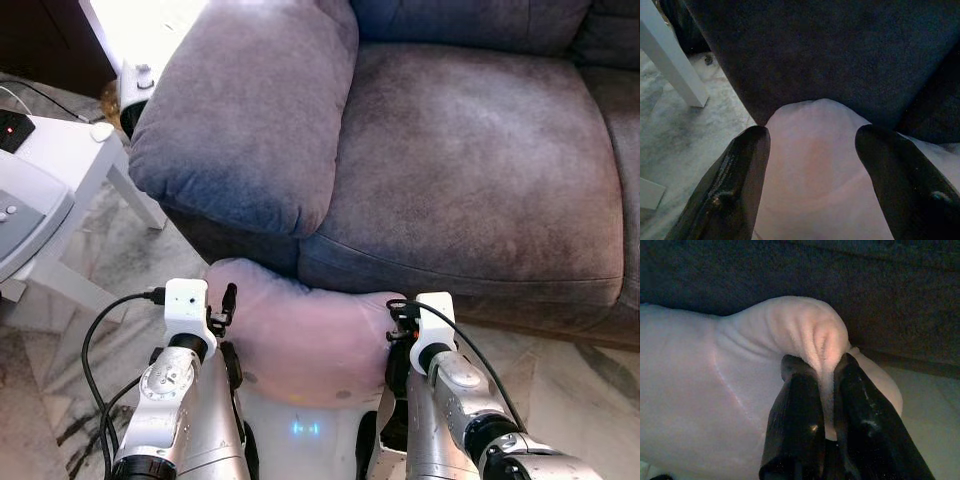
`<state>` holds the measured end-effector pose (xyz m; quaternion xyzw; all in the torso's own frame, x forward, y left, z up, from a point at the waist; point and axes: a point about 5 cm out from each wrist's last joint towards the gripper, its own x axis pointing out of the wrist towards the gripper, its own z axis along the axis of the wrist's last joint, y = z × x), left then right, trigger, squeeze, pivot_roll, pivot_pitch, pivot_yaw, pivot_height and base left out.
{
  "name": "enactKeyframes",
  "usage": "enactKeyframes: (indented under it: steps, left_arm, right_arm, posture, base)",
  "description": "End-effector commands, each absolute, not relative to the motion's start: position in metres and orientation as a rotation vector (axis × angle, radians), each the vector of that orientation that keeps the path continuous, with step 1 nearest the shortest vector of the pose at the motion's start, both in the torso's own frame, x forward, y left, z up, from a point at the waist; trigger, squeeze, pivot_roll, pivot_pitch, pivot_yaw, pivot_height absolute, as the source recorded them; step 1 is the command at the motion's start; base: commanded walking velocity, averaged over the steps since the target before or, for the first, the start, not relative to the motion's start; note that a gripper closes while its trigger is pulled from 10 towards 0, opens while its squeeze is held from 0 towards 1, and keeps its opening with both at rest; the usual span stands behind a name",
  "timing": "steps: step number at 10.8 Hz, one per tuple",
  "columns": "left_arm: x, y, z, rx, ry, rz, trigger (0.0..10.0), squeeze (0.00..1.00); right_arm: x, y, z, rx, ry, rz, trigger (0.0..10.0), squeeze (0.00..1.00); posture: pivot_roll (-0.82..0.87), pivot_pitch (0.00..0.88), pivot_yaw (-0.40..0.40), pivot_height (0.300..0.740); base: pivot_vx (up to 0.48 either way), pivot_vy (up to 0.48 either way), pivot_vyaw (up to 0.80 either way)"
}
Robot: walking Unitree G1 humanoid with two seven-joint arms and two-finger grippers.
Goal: Move the pillow to the sofa from floor
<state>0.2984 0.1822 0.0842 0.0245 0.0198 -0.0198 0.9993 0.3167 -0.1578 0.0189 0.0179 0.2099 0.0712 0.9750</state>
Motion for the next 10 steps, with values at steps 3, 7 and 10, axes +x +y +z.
enactKeyframes:
  steps: [3,7,10]
  left_arm:
    - [0.2944,0.1849,0.0747,0.040,0.062,-0.027,10.0,0.00]
    - [0.2948,0.1848,0.0760,0.041,0.053,-0.033,10.0,0.00]
    - [0.2949,0.1856,0.0760,0.042,0.050,-0.032,10.0,0.00]
  right_arm:
    - [0.3202,-0.1721,0.0257,0.059,0.376,0.059,10.0,0.00]
    - [0.3197,-0.1721,0.0248,0.061,0.381,0.053,10.0,0.00]
    - [0.3188,-0.1717,0.0238,0.060,0.384,0.053,10.0,0.00]
  posture:
    - [0.22,0.202,-0.063,0.502]
    - [0.22,0.199,-0.061,0.502]
    - [0.22,0.205,-0.061,0.502]
  base:
    - [0.000,0.000,0.00]
    - [0.000,0.000,0.00]
    - [0.000,0.000,0.00]
